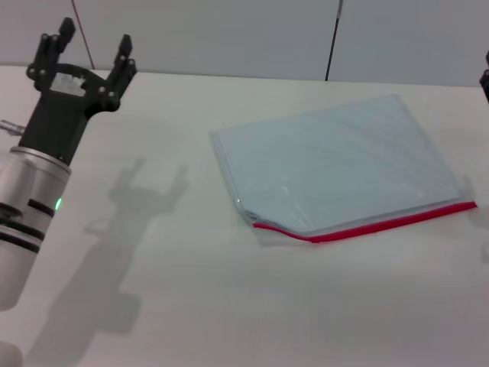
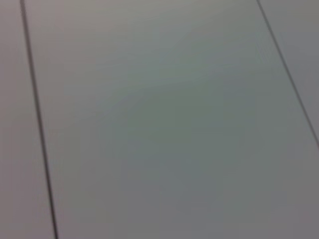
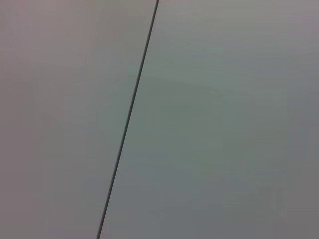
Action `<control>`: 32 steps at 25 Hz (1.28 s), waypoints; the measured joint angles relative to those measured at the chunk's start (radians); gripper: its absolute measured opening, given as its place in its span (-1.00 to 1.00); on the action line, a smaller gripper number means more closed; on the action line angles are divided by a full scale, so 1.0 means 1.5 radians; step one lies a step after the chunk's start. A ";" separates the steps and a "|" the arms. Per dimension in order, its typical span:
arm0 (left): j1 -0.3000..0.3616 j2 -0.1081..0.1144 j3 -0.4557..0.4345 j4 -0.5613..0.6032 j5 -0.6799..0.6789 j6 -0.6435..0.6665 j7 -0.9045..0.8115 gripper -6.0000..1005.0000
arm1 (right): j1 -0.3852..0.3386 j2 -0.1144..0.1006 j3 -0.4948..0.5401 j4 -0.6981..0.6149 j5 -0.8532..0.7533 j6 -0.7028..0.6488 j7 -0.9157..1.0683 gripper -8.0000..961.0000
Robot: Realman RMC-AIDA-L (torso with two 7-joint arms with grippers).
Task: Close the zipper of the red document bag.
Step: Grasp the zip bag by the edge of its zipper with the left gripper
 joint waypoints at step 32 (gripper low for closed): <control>0.201 0.122 -0.065 0.774 -0.025 0.909 0.699 0.59 | -0.011 -0.002 0.000 -0.007 0.000 0.001 0.017 0.42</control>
